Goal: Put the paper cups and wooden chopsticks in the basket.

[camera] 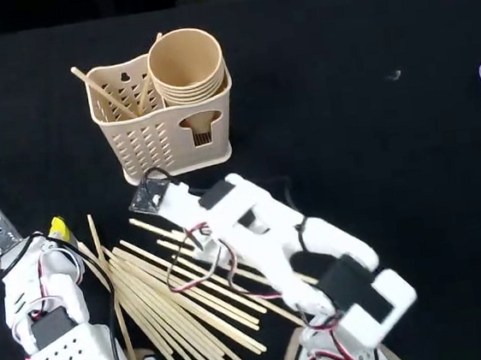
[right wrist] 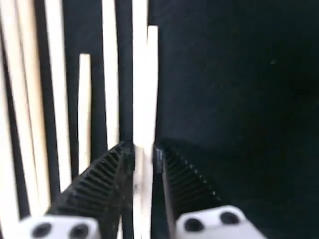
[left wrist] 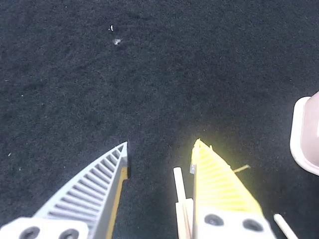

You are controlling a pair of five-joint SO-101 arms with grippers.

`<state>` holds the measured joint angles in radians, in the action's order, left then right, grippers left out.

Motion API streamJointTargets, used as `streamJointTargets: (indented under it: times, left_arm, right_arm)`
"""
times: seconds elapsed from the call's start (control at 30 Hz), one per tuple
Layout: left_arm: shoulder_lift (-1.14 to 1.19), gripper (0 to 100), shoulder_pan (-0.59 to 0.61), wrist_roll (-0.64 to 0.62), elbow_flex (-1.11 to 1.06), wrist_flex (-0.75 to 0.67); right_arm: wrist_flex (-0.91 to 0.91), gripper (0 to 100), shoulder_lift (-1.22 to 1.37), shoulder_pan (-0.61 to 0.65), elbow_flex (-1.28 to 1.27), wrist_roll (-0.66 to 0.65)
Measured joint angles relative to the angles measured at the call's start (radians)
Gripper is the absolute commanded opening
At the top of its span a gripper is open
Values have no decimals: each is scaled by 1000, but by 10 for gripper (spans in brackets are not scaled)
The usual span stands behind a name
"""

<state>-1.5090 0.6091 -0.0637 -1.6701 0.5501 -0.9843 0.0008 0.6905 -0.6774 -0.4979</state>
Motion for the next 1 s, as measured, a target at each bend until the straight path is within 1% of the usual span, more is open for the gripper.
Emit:
streamJointTargets:
  times: [0.23, 0.43, 0.5, 0.6, 0.67, 0.77, 0.87, 1.0]
  left_arm:
    - [0, 205, 0, 0, 0, 0]
    - [0, 205, 0, 0, 0, 0]
    - [0, 205, 0, 0, 0, 0]
    - [0, 205, 0, 0, 0, 0]
    - [0, 205, 0, 0, 0, 0]
    - [0, 205, 0, 0, 0, 0]
    - [0, 205, 0, 0, 0, 0]
    - [0, 205, 0, 0, 0, 0]
  right_arm:
    - [-104, 10, -304, 2, -28, -2]
    - [-114, 11, -617, 2, -31, -2]
    - [-97, 11, -715, 14, -17, 43]
    - [-28, 11, -825, 29, 54, 170]
    - [64, 11, -856, 29, 103, 262]
    - [290, 11, -859, 29, 117, 354]
    - [575, 11, -821, 29, 118, 374]
    - [921, 11, -694, 29, 121, 379]
